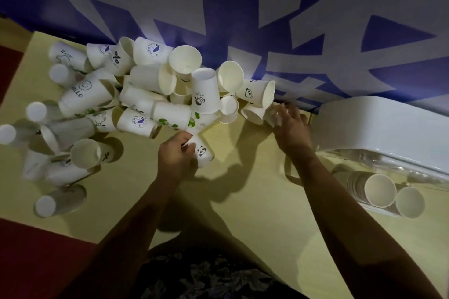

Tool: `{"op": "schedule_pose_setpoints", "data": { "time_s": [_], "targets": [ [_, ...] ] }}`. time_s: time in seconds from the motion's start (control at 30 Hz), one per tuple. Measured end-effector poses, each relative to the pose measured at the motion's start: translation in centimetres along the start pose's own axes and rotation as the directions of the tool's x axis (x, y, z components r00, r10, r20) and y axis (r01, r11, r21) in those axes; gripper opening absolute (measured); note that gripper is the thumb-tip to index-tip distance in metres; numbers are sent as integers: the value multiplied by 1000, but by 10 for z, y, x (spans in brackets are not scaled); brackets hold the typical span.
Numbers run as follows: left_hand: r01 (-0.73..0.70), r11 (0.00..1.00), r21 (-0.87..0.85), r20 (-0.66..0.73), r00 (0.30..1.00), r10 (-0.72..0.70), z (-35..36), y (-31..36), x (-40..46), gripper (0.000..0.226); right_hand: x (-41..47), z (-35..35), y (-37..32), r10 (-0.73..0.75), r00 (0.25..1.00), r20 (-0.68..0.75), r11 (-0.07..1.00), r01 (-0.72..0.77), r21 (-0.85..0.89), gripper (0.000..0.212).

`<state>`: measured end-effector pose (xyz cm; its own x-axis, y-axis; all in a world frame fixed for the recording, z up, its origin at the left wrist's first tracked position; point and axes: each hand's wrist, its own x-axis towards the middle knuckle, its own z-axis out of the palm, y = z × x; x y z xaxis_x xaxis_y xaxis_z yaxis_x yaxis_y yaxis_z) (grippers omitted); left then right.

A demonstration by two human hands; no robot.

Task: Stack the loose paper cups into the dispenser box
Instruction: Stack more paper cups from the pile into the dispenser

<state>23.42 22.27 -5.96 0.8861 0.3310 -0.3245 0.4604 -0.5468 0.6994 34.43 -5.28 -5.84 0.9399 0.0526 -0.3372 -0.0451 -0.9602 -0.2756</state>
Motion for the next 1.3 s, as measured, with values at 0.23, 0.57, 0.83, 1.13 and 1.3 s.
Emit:
{"op": "schedule_pose_setpoints", "data": {
  "time_s": [0.23, 0.57, 0.83, 1.13, 1.3],
  "targets": [
    [-150, 988, 22, -32, 988, 150, 3, 16, -25, 13, -36, 0, 8, 14, 994, -106, 994, -3, 105, 21],
    [-196, 980, 21, -4, 981, 196, 20, 51, -78, 10, -124, -21, 25, 23, 929, -370, 940, 106, 323, 7],
    [-299, 953, -49, -4, 954, 299, 46, 84, -125, 11, -191, -39, 54, 93, 896, -435, 876, 135, 464, 1],
    [-571, 817, -80, 52, 816, 575, 93, 157, -165, 5, -242, -66, 120, 223, 726, -650, 891, 119, 439, 9],
    [-703, 705, -99, 147, 690, 709, 135, 210, -186, 12, -255, -80, 164, 334, 616, -713, 902, 10, 432, 12]
  ]
}}
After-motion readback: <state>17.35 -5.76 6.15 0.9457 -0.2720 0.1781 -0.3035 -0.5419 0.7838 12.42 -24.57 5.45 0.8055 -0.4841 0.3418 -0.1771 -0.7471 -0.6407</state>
